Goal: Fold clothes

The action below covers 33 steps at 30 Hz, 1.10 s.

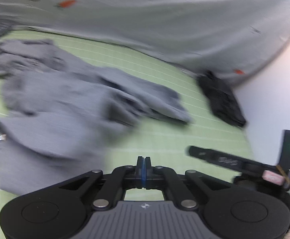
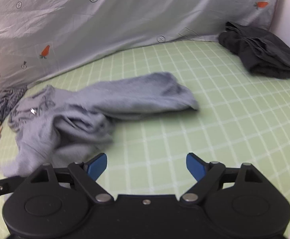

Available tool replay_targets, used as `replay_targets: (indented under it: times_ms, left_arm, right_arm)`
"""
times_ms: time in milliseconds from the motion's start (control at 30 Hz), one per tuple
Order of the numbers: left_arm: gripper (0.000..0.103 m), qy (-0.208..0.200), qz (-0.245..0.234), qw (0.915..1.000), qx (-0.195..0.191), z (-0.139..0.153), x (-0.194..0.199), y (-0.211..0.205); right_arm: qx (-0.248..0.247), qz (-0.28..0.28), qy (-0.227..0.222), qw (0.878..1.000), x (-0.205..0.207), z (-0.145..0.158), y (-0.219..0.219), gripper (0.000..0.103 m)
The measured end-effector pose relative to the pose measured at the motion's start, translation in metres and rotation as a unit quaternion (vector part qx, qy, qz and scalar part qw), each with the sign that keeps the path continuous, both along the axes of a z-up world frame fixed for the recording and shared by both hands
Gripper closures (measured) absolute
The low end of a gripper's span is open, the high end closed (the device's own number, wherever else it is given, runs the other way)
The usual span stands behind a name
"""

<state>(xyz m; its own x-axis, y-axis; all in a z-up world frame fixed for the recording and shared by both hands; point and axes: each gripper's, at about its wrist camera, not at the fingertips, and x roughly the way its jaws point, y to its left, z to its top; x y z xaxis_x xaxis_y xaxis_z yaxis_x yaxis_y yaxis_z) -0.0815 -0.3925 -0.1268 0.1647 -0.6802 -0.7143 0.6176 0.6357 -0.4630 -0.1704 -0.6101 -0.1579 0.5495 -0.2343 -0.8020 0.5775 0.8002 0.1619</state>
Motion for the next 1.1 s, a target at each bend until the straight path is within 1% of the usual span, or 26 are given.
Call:
replay_targets:
  times_ms: [100,167,267,333,367,433,533,600,633,667,700,767,833,867,900,967,1000,1033,1067,1100]
  left_arm:
    - [0.103,-0.020,-0.040,0.9988,0.018,-0.003,-0.035,-0.026]
    - [0.103,-0.028,-0.036,0.9983,0.037,-0.006,-0.049,-0.031]
    - [0.100,-0.026,0.005,0.9980,0.057,-0.010,-0.052,-0.012]
    - [0.100,-0.024,0.045,0.9963,0.070,-0.011,-0.047,0.007]
    - [0.100,-0.023,0.067,0.9946,0.076,-0.010,-0.044,0.018]
    - [0.094,-0.022,0.109,0.9899,0.089,-0.009,-0.034,0.041]
    - [0.091,-0.019,0.160,0.9811,0.108,-0.007,-0.016,0.074]
    - [0.091,-0.019,0.183,0.9764,0.113,-0.004,-0.005,0.095]
    - [0.091,-0.019,0.195,0.9738,0.116,-0.002,0.001,0.105]
    - [0.091,-0.020,0.204,0.9716,0.118,-0.001,0.007,0.115]
    - [0.090,-0.022,0.212,0.9697,0.119,0.001,0.013,0.124]
    - [0.090,-0.027,0.228,0.9657,0.122,0.004,0.025,0.142]
    - [0.086,-0.032,0.243,0.9615,0.124,0.008,0.038,0.160]
    - [0.085,-0.035,0.251,0.9592,0.125,0.009,0.044,0.169]
    - [0.085,-0.037,0.259,0.9569,0.126,0.011,0.050,0.178]
    - [0.085,-0.042,0.274,0.9521,0.129,0.014,0.062,0.196]
    - [0.085,-0.041,0.279,0.9508,0.129,0.014,0.069,0.202]
    - [0.085,-0.036,0.282,0.9502,0.128,0.013,0.076,0.206]
    - [0.085,-0.032,0.285,0.9496,0.127,0.011,0.083,0.211]
    - [0.085,-0.028,0.287,0.9494,0.124,0.010,0.090,0.213]
  right_arm:
    - [0.006,-0.005,0.006,1.000,-0.026,-0.004,-0.008,0.016]
    - [0.013,-0.011,0.009,1.000,-0.039,-0.007,-0.014,0.016]
    - [0.026,-0.017,0.006,0.999,-0.050,-0.011,-0.019,0.015]
    - [0.040,-0.016,0.002,0.999,-0.049,-0.015,-0.018,0.015]
    - [0.047,-0.012,0.000,0.999,-0.047,-0.016,-0.016,0.015]
    - [0.053,0.005,-0.006,0.999,-0.036,-0.017,-0.004,0.015]
    - [0.065,0.045,-0.024,0.997,-0.009,-0.016,0.022,0.016]
    - [0.075,0.073,-0.045,0.994,0.012,-0.013,0.042,0.023]
    - [0.085,0.088,-0.060,0.991,0.023,-0.012,0.051,0.035]
    - [0.095,0.103,-0.075,0.987,0.034,-0.010,0.059,0.057]
    - [0.106,0.119,-0.090,0.983,0.045,-0.009,0.068,0.064]
    - [0.118,0.125,-0.095,0.981,0.070,-0.011,0.081,0.063]
    - [0.122,0.124,-0.093,0.980,0.095,-0.014,0.094,0.062]
    - [0.124,0.123,-0.092,0.980,0.108,-0.016,0.100,0.055]
    - [0.121,0.115,-0.086,0.982,0.119,-0.019,0.103,0.052]
    - [0.119,0.095,-0.066,0.986,0.137,-0.029,0.107,0.037]
    - [0.120,0.084,-0.055,0.988,0.146,-0.035,0.109,0.036]
    - [0.128,0.078,-0.049,0.987,0.151,-0.041,0.108,0.035]
    - [0.136,0.072,-0.044,0.987,0.155,-0.047,0.108,0.038]
    - [0.138,0.068,-0.043,0.987,0.157,-0.051,0.108,0.044]
